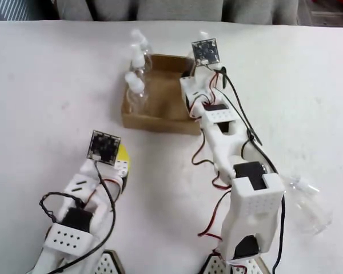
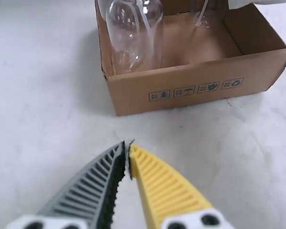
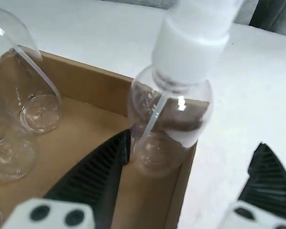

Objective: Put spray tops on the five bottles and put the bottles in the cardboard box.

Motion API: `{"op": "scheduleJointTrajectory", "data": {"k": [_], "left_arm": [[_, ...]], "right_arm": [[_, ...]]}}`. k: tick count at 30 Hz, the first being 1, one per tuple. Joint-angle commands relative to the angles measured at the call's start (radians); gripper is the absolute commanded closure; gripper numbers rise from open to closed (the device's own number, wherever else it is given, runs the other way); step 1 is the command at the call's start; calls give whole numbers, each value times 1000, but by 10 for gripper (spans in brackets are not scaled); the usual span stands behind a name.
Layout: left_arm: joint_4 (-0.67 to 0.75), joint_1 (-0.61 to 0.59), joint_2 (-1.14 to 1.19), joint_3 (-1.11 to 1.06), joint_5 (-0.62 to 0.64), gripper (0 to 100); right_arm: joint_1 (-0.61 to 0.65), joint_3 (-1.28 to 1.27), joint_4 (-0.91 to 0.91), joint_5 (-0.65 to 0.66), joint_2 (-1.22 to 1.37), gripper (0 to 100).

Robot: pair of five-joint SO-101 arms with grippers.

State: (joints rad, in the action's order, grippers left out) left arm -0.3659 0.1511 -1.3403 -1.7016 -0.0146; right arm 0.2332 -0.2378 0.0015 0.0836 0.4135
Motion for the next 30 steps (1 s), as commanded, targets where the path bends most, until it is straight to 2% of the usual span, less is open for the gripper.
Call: {"op": "scheduleJointTrajectory", "data": {"k": [1,11,15,30], "left_arm": [[31,-7,-21,3,-11,976],[31,-7,-21,3,-11,976],[31,-7,-21,3,-11,976],[31,-7,-21,3,-11,976]], "right_arm": [[-1,8,5,-2,-76,657],[-1,8,10,-2,-104,656],[-7,6,36,-66,-139,656],[-2,6,62,-78,-168,656]]}}
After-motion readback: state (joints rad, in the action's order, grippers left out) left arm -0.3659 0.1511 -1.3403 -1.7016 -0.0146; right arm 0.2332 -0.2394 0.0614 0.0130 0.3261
